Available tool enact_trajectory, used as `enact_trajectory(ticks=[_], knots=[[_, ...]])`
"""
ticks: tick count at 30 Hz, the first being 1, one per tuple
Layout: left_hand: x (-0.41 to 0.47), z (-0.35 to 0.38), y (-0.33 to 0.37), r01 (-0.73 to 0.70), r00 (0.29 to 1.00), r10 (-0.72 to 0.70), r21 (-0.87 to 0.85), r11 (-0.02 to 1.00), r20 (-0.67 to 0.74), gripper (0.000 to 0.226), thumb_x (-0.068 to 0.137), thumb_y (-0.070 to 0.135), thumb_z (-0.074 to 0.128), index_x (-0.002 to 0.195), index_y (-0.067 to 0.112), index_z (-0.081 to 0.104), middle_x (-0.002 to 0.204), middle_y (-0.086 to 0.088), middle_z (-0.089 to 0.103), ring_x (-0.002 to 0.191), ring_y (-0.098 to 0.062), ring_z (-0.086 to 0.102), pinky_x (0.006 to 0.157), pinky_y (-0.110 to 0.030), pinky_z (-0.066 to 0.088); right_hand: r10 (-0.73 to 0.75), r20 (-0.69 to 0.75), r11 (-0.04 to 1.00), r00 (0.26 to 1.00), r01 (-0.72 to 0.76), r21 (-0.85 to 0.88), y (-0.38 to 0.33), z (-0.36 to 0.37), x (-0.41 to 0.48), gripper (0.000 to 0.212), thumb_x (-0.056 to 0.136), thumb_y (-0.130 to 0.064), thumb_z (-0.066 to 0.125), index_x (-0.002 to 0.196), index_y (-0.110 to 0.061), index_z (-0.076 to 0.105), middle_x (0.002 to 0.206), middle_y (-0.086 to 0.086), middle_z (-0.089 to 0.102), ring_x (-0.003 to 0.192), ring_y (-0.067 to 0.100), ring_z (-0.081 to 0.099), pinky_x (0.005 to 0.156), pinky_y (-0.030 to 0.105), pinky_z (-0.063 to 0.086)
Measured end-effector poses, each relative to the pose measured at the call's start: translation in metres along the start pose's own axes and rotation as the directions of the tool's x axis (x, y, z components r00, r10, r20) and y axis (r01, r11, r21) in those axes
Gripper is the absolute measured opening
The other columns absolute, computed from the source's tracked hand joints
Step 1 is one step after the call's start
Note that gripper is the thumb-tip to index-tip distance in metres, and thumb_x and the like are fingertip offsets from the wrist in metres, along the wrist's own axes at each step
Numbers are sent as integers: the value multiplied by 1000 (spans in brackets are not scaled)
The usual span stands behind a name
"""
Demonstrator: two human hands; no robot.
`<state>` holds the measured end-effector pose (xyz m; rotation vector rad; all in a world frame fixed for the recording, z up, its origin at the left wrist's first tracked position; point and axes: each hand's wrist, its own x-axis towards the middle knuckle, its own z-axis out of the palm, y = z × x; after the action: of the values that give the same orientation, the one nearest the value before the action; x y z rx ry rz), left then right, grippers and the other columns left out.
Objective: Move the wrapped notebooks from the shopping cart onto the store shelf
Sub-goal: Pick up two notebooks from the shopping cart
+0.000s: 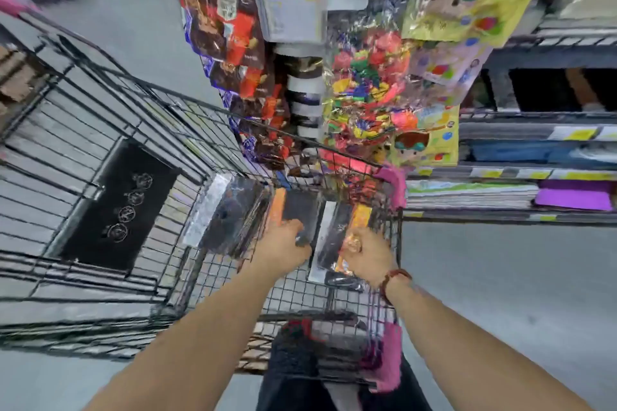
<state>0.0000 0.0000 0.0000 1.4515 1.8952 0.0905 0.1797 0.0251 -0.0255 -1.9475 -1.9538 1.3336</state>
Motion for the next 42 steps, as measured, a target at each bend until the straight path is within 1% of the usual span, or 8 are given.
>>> enact_trajectory(ticks=[5, 8, 20, 24, 29, 33, 36, 42], knots=[[40, 9, -20, 24, 994, -18, -59, 998, 112, 37, 87, 22, 59, 123, 13, 56, 121, -11, 60, 104, -26, 60, 88, -30, 49, 304, -65, 928, 951, -279, 248, 18, 34, 34, 39, 81, -22, 63, 115, -10, 48, 107, 8, 57, 90, 25, 57, 70, 25, 43], [61, 22, -35, 80, 988, -54, -184, 980, 143, 38, 89, 18, 58, 126, 13, 54, 117, -7, 61, 104, -23, 60, 86, -25, 46, 403, -146, 893, 903, -353, 279, 24, 51, 48, 20, 79, -26, 67, 91, -20, 51, 107, 9, 59, 93, 28, 61, 79, 33, 51], [97, 75, -67, 230, 969, -159, -459, 858, 189, 25, 91, 10, 57, 115, 9, 60, 99, -1, 61, 89, -15, 57, 64, -1, 42, 592, -377, 796, 712, -589, 137, 37, 107, 81, 94, 63, -59, 76, 126, 1, 41, 122, 19, 51, 113, 32, 50, 78, 38, 50], [101, 77, -70, 254, 963, -168, -499, 829, 210, 25, 92, 9, 54, 116, 9, 61, 94, -1, 64, 87, -22, 61, 81, -32, 51, 577, -421, 802, 700, -583, 132, 39, 112, 82, 92, 68, -50, 77, 131, 3, 36, 122, 20, 48, 113, 32, 46, 85, 42, 50], [100, 73, -73, 242, 968, -156, -548, 801, 198, 24, 91, 3, 53, 113, 8, 62, 87, 2, 60, 71, -8, 54, 53, -2, 41, 528, -505, 846, 683, -472, 247, 24, 110, 71, 66, 83, -23, 67, 135, 1, 34, 122, 19, 44, 103, 31, 51, 76, 40, 51], [99, 68, -72, 276, 960, -179, -606, 746, 215, 25, 92, 6, 54, 115, 8, 63, 91, 3, 62, 82, -13, 58, 68, -10, 47, 585, -439, 773, 682, -305, 557, 27, 106, 69, 30, 90, -9, 54, 120, -3, 55, 115, 15, 58, 97, 28, 62, 80, 28, 48], [99, 67, -70, 318, 947, -203, -642, 698, 249, 16, 92, 19, 55, 105, 19, 64, 99, -4, 67, 94, -23, 63, 90, -34, 52, 590, -310, 639, 746, -197, 744, 21, 101, 61, 19, 92, -4, 51, 100, -18, 61, 94, 5, 66, 91, 24, 65, 87, 38, 53], [99, 71, -63, 377, 922, -304, -742, 554, 241, 33, 94, 46, 48, 84, 16, 58, 83, -8, 66, 78, -24, 62, 75, -35, 50, 429, -172, 642, 887, -166, 748, -3, 122, 52, 28, 91, -12, 53, 115, -24, 59, 111, 3, 66, 104, 20, 63, 92, 46, 52]])
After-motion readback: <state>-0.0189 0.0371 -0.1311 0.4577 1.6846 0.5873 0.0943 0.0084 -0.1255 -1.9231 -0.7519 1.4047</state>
